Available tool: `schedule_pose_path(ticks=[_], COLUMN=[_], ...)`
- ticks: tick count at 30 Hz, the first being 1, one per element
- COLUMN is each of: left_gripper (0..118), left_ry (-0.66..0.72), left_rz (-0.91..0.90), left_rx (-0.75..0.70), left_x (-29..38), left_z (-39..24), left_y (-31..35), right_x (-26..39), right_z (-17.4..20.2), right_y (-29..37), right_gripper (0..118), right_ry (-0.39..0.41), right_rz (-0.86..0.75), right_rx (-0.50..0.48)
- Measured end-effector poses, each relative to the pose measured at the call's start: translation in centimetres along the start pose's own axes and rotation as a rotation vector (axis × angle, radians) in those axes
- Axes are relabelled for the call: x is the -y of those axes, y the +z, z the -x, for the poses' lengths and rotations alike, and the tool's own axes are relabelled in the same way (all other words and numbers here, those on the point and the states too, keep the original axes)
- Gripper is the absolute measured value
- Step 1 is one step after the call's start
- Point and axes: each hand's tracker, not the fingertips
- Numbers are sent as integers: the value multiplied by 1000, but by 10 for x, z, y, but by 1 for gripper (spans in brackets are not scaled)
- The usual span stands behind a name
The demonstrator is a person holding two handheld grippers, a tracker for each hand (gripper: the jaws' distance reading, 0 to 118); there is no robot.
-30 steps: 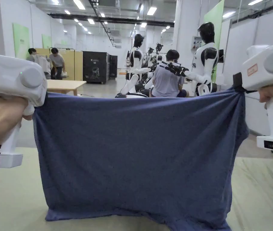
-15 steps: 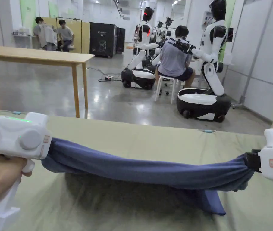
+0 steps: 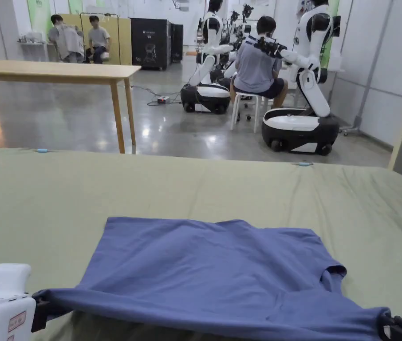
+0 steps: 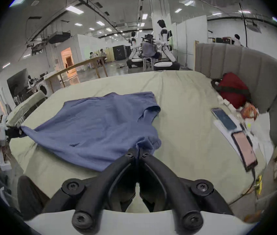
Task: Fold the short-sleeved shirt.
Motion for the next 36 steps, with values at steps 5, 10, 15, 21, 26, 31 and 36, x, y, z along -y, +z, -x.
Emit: schedule_pose_path(ticks=[5,10,15,21,26,31,36], left_gripper=[3,3,3,115,107,0,0], left_ry=[1,39,24,49,96,118,97], left_rz=[33,38,60,106,17,-13,24], left_rx=[38,63,78,92,28,1,27], left_x=[35,46,54,70,71,75,75], left_z=[10,19,17,19,24,27,25], left_y=[12,19,11,5,34,53,48], right_x=[27,43,50,52,57,62,61], right_z=[-3,-7,-7,-11,-21,-3,24], right_y=[17,16,7,-1,8,18,30], right_gripper=[2,2,6,115,116,0,0], right_ry=[4,-34,-51,-88,-68,-13,-46], right_rz=[34,53,67,84,16,-44,-7], right_rx=[1,-1,2,43,81,160,104])
